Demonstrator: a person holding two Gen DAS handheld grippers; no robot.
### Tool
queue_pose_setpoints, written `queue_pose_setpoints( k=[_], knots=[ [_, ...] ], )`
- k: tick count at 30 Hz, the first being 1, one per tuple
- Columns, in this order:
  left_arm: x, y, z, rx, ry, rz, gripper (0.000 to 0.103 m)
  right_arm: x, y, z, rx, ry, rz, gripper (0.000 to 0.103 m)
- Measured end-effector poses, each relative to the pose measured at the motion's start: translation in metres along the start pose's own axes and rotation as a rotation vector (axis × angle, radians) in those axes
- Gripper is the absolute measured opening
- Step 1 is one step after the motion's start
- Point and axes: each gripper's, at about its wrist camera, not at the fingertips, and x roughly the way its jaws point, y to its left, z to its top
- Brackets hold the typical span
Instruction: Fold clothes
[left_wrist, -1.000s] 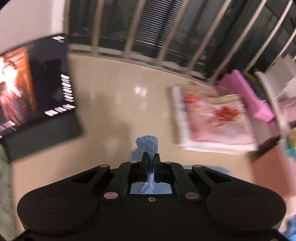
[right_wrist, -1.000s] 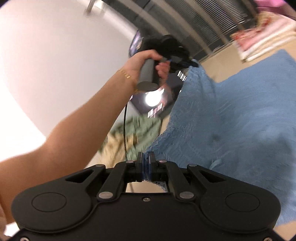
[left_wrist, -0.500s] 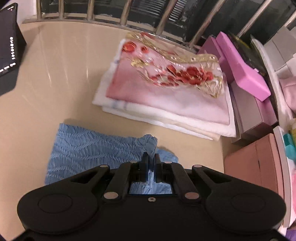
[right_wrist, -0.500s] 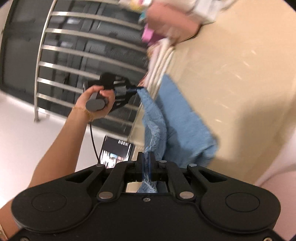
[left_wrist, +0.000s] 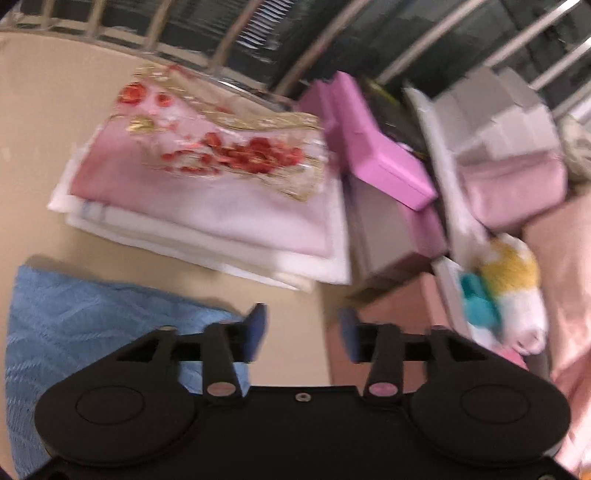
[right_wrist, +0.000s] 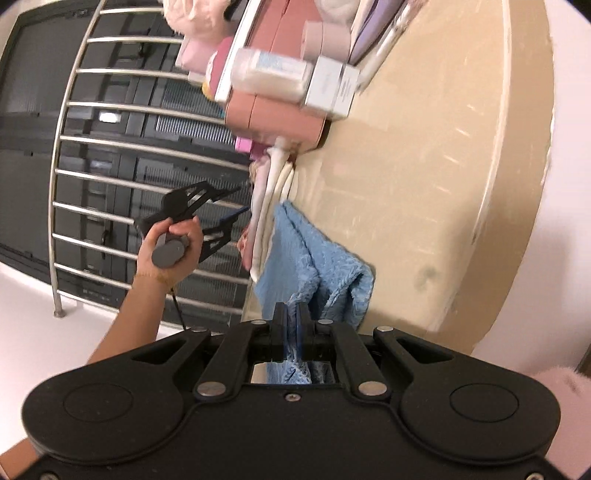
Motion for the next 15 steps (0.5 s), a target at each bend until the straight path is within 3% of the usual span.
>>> queue_pose_setpoints(
  k=[4,7,9,11,14,15],
  knots=[
    [-0.014,-0.011,-0.021,0.193,0.022,0.014,0.068,0.008,0.002,0.009,-0.032,0.032,-0.022,0.007],
    [-0.023,-0.009,-0.049,0.348,0.084,0.033,0.07,0.014,0.007,0.017,-0.093,0.091,-0.043,0.009],
    [-0.025,-0.006,-0.07,0.419,0.139,0.016,0.07,0.017,0.011,0.019,-0.135,0.115,-0.071,0.016],
    [-0.024,-0.002,-0.088,0.475,0.183,0.017,0.07,0.022,0.017,0.02,-0.191,0.149,-0.103,0.015],
    [-0.028,0.001,-0.106,0.51,0.174,0.04,0.07,0.033,0.032,0.017,-0.298,0.211,-0.157,0.018],
    [-0.03,0.003,-0.107,0.496,0.169,0.032,0.07,0.036,0.038,0.017,-0.33,0.231,-0.164,0.009]
  ],
)
